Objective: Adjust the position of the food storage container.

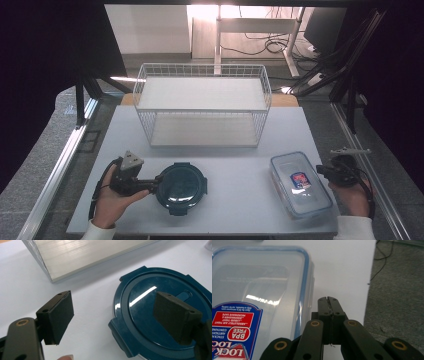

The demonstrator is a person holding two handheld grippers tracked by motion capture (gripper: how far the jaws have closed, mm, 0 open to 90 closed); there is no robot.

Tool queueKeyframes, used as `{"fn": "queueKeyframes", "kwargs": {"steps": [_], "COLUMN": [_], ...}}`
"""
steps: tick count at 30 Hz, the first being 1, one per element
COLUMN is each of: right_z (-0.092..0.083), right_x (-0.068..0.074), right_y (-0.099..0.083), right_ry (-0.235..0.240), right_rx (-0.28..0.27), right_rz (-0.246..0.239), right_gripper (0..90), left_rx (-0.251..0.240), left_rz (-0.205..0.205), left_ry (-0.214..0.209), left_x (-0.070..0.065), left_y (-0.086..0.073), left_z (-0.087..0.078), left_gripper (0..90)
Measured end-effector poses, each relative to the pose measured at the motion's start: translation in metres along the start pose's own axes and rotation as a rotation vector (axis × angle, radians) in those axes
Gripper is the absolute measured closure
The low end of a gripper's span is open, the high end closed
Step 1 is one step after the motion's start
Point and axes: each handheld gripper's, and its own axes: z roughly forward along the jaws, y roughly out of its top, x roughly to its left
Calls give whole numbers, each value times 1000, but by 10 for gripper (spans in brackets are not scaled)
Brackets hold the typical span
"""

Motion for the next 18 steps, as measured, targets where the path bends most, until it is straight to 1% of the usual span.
{"fn": "queueKeyframes", "kwargs": {"steps": [1,2,3,4,8,11,12,15,16,17,18], "right_z": [3,3,6,7,8,10,10,16,16,19,20], "right_x": [1,1,2,2,2,3,3,10,10,16,18], "right_y": [0,0,2,3,4,7,7,15,15,19,20], "right_ry": [12,12,12,9,15,10,10,19,19,41,45], "right_rx": [13,13,32,39,49,61,61,83,83,92,94], "right_rz": [-6,-6,-21,-25,-31,-51,-51,-99,-99,-130,-143], "right_gripper": [889,889,889,889,890,890,890,890,890,890,890], "left_rx": [0,0,-1,-3,-6,1,1,9,9,8,12], "left_rz": [-3,-3,-6,-7,-8,-7,-7,-1,-1,-1,4], "left_ry": [2,2,4,4,12,15,15,15,15,15,15], "left_x": [1,1,1,1,2,2,2,0,0,-1,-1], "left_y": [0,0,0,0,0,-1,-1,0,0,0,0], "left_z": [0,0,-1,-1,-2,-1,-1,1,1,2,2], "left_gripper": [168,168,168,168,168,169,169,169,169,168,168]}}
